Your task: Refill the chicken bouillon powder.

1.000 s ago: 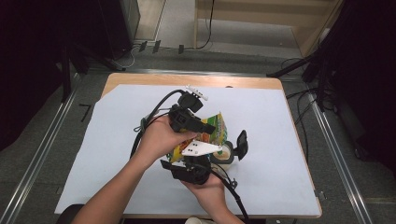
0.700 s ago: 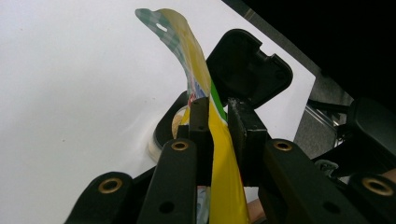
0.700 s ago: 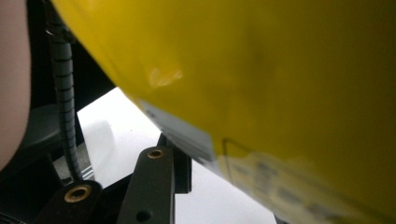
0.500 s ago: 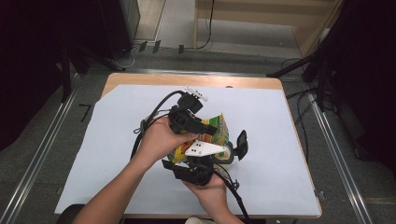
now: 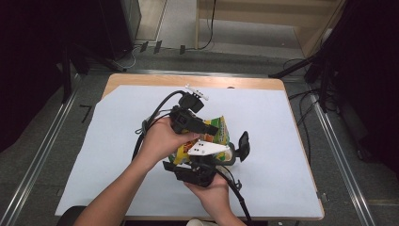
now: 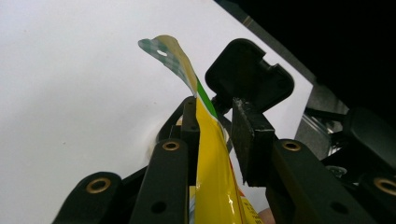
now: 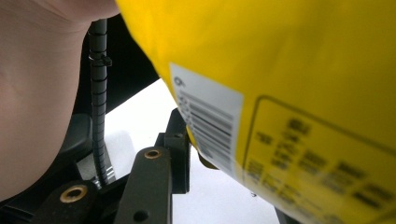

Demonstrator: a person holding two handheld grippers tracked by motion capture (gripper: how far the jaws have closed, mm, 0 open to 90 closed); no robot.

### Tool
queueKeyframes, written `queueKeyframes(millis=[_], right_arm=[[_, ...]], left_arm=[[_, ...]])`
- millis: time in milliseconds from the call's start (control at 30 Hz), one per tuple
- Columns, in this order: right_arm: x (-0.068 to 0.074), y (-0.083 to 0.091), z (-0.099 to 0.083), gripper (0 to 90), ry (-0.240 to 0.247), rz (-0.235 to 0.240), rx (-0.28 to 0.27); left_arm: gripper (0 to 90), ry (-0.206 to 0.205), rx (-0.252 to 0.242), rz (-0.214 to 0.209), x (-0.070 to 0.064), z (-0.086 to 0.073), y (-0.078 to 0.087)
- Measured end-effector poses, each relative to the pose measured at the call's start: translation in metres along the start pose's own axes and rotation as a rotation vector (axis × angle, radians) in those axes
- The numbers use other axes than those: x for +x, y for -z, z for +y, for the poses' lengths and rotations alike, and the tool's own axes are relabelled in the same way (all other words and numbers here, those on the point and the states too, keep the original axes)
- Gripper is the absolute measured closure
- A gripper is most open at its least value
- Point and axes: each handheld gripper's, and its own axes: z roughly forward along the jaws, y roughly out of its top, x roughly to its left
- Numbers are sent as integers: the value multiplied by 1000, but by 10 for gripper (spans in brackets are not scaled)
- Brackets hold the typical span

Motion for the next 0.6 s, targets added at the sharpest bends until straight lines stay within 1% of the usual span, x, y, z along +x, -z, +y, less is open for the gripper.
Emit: queueKeyframes(millis=[33,100,133,233,467,600], right_arm=[[-1,0,-1,669,-2,-1,3],[-1,0,-1,668,5,-7,6],[0,0,-1,666,8,-10,8],[1,0,-2,655,17,-24,11],[2,0,-3,673,36,-46,11],[2,0,-3,680,48,-50,9]], left_arm=[[769,-11,4,14,-1,0,0],[791,-20,-1,25,-2,0,0],[807,-29,0,36,-2,0,0],[817,-30,3,48,-3,0,-1],[813,-33,2,47,-4,0,-1],[811,-39,2,47,-4,0,-1]])
